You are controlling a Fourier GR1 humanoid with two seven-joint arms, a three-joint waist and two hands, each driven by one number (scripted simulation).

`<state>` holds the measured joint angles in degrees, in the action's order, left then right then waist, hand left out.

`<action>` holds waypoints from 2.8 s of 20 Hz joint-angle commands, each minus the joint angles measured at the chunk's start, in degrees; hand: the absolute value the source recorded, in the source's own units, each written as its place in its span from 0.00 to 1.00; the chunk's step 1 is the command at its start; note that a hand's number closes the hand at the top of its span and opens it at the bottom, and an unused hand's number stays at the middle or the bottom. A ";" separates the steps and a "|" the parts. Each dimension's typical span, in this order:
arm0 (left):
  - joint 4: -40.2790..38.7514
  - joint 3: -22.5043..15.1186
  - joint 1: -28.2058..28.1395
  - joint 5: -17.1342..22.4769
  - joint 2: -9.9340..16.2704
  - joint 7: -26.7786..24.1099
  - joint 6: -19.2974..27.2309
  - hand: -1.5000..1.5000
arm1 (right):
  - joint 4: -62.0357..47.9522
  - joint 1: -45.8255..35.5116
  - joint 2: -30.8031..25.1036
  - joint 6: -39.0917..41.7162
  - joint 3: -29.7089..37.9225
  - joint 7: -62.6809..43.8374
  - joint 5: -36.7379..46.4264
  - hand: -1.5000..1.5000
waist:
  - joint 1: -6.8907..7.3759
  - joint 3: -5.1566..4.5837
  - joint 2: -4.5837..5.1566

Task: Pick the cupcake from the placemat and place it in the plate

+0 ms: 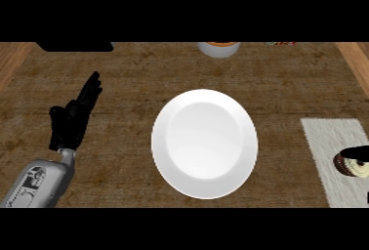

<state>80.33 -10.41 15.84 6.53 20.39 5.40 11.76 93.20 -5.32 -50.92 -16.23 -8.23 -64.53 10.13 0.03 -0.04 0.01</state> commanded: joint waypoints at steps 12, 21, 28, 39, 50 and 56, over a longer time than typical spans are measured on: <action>0.95 1.83 -0.44 -3.39 -3.65 0.86 -1.49 0.50 | -10.67 3.37 8.59 6.25 0.84 3.87 1.17 0.00 | -0.25 0.04 -0.04; -4.60 4.19 0.50 -7.45 -6.45 -3.31 -3.38 0.50 | -21.14 -0.24 15.99 7.59 2.86 9.05 7.08 0.00 | -0.12 0.04 0.04; 3.70 6.73 -3.53 -7.46 -5.33 1.13 -5.76 0.50 | -23.56 1.55 14.58 7.84 7.90 15.57 12.03 1.00 | -0.01 0.05 -0.05; 1.34 7.85 -2.53 -8.73 -6.03 -0.66 -7.13 0.50 | -11.72 6.60 15.43 12.35 -3.39 30.93 20.17 1.00 | -0.23 0.05 -0.31; 1.06 10.63 -2.79 -7.50 -5.05 -0.08 -7.28 0.50 | 11.86 15.67 8.69 -1.91 0.35 53.78 23.25 1.00 | -2.26 0.02 -0.61; 0.05 10.83 -0.59 -7.02 -5.21 0.74 -8.63 0.50 | 26.74 17.42 8.49 0.54 1.40 56.34 19.32 1.00 | -1.33 0.02 -0.33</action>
<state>80.59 -1.02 14.09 -1.82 13.98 5.40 4.74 111.87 10.41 -42.00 -15.75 -7.90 -11.61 31.92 -1.58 -0.05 -0.38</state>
